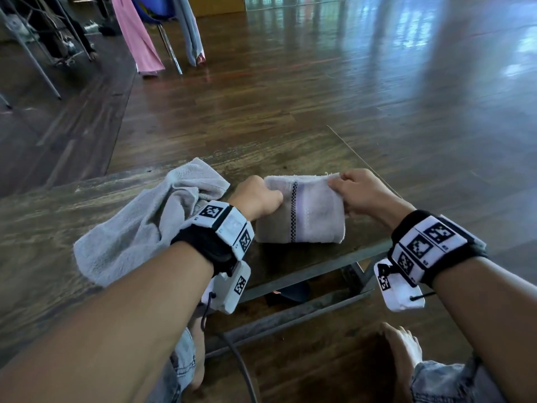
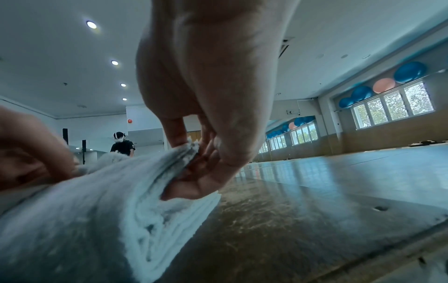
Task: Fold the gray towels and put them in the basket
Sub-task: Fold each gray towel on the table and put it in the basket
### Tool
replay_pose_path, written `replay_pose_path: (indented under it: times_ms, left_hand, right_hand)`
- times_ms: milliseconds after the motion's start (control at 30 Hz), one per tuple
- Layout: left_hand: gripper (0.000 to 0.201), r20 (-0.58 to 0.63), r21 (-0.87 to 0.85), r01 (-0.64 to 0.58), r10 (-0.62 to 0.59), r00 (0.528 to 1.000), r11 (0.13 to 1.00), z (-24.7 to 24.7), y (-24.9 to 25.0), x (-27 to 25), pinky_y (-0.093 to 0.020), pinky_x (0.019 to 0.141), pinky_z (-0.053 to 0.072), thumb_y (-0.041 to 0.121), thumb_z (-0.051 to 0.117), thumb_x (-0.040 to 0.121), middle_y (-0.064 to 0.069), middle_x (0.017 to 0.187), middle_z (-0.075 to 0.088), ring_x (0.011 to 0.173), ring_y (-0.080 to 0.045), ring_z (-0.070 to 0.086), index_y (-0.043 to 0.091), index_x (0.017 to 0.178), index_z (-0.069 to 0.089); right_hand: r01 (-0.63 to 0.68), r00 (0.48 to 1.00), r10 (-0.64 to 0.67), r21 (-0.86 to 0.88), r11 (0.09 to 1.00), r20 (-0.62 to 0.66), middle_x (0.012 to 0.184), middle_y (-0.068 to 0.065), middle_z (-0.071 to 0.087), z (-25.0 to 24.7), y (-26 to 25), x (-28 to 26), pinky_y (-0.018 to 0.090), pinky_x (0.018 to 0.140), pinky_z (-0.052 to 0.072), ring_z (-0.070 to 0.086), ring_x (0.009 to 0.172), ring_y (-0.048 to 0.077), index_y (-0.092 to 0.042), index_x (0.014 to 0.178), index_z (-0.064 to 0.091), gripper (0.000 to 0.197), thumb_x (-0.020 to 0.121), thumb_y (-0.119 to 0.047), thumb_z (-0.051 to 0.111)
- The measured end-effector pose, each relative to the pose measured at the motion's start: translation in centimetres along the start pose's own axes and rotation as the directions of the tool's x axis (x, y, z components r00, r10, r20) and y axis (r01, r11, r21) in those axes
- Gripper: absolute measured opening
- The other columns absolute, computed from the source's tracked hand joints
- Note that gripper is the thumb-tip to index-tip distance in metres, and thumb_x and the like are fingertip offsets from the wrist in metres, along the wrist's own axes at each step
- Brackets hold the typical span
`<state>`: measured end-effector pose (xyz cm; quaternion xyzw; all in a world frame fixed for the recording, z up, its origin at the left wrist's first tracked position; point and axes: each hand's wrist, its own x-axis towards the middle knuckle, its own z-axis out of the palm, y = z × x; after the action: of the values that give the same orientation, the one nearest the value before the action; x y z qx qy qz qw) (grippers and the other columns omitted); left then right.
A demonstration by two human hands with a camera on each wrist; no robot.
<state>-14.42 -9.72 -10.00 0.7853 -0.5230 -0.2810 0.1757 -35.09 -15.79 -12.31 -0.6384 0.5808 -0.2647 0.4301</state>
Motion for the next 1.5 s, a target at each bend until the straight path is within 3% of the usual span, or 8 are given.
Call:
replay_pose_path:
  times_ms: [167, 267, 433, 667, 800, 1100, 1267, 1500]
  left_hand:
    - [0.023, 0.031, 0.089, -0.087, 0.085, 0.996, 0.992, 0.5, -0.5, 2.2, -0.033, 0.076, 0.048, 0.028, 0.057, 0.089, -0.006, 0.108, 0.066, 0.101, -0.027, 0.063, 0.010, 0.102, 0.061]
    - [0.016, 0.123, 0.164, -0.079, 0.059, 0.991, 0.983, 0.8, 0.1, 2.4, -0.029, 0.062, 0.044, 0.028, 0.057, 0.086, -0.003, 0.088, 0.062, 0.083, -0.023, 0.061, 0.013, 0.083, 0.059]
    - [0.040, 0.302, 0.130, 0.093, -0.129, 0.944, 0.987, 0.3, 0.4, 2.6, -0.038, 0.069, 0.060, 0.038, 0.065, 0.056, -0.008, 0.075, 0.071, 0.076, -0.027, 0.072, 0.007, 0.081, 0.068]
    - [0.033, -0.048, 0.036, 0.020, -0.018, 0.999, 0.999, 0.7, -1.4, 4.4, -0.034, 0.068, 0.048, 0.036, 0.057, 0.086, -0.011, 0.090, 0.070, 0.086, -0.029, 0.066, 0.003, 0.085, 0.065]
    - [0.036, -0.047, 0.107, 0.037, -0.032, 0.998, 0.994, 1.1, -1.7, 4.6, -0.033, 0.068, 0.043, 0.032, 0.054, 0.092, -0.020, 0.103, 0.068, 0.094, -0.035, 0.064, -0.001, 0.097, 0.065]
    - [0.018, -0.092, 0.141, -0.077, 0.090, 0.992, 0.987, 1.6, -2.6, 5.2, -0.029, 0.075, 0.039, 0.031, 0.057, 0.096, -0.004, 0.116, 0.066, 0.105, -0.026, 0.060, 0.020, 0.109, 0.063]
    - [0.018, -0.067, 0.185, -0.081, 0.095, 0.993, 0.979, 1.7, -3.0, 5.5, -0.028, 0.062, 0.038, 0.037, 0.057, 0.097, -0.004, 0.104, 0.068, 0.084, -0.022, 0.059, 0.022, 0.102, 0.066]
    - [0.020, -0.146, 0.218, -0.095, 0.128, 0.981, 0.971, 1.5, -2.8, 5.2, -0.036, 0.074, 0.052, 0.038, 0.055, 0.098, -0.003, 0.100, 0.070, 0.087, -0.025, 0.063, 0.023, 0.096, 0.068]
  right_hand:
    - [0.183, 0.983, -0.179, -0.262, 0.948, 0.037, 0.070, -0.004, 0.051, -0.3, 0.3, 1.3, 0.032, 0.057, 0.037, 0.044, 0.061, 0.014, -0.016, 0.074, 0.049, 0.031, 0.098, -0.034, 0.056]
    - [0.173, 0.984, -0.141, -0.383, 0.907, 0.112, 0.070, 0.000, 0.053, 0.1, 0.3, 1.5, 0.032, 0.057, 0.036, 0.045, 0.063, 0.017, -0.015, 0.074, 0.050, 0.028, 0.096, -0.031, 0.054]
    - [0.084, 0.984, -0.032, -0.295, 0.952, 0.177, 0.068, 0.003, 0.058, -0.1, 0.0, 2.4, 0.032, 0.061, 0.048, 0.055, 0.062, 0.018, -0.015, 0.067, 0.053, 0.030, 0.091, -0.031, 0.061]
    - [0.045, 0.999, -0.041, -0.292, 0.955, 0.018, 0.088, 0.006, 0.069, 0.6, 0.2, 2.7, 0.041, 0.070, 0.061, 0.067, 0.070, 0.022, -0.008, 0.092, 0.065, 0.024, 0.092, -0.031, 0.061]
    - [0.019, 1.000, -0.019, -0.321, 0.947, 0.002, 0.093, 0.004, 0.066, 1.0, 0.3, 2.5, 0.038, 0.073, 0.062, 0.070, 0.075, 0.023, -0.019, 0.087, 0.062, 0.016, 0.092, -0.034, 0.064]
    - [-0.003, 1.000, -0.007, -0.391, 0.920, -0.023, 0.107, 0.009, 0.063, 1.6, 0.2, 2.5, 0.037, 0.077, 0.056, 0.066, 0.087, 0.026, -0.020, 0.104, 0.060, 0.022, 0.095, -0.040, 0.062]
    - [0.009, 1.000, 0.005, -0.448, 0.894, 0.030, 0.125, 0.016, 0.060, 1.9, 0.0, 2.4, 0.043, 0.087, 0.058, 0.066, 0.096, 0.031, -0.021, 0.128, 0.062, 0.036, 0.099, -0.039, 0.055]
    - [0.023, 0.998, 0.009, -0.535, 0.844, 0.056, 0.108, 0.019, 0.061, 2.1, -0.4, 1.9, 0.028, 0.054, 0.043, 0.055, 0.064, 0.022, -0.017, 0.072, 0.049, 0.032, 0.098, -0.036, 0.048]
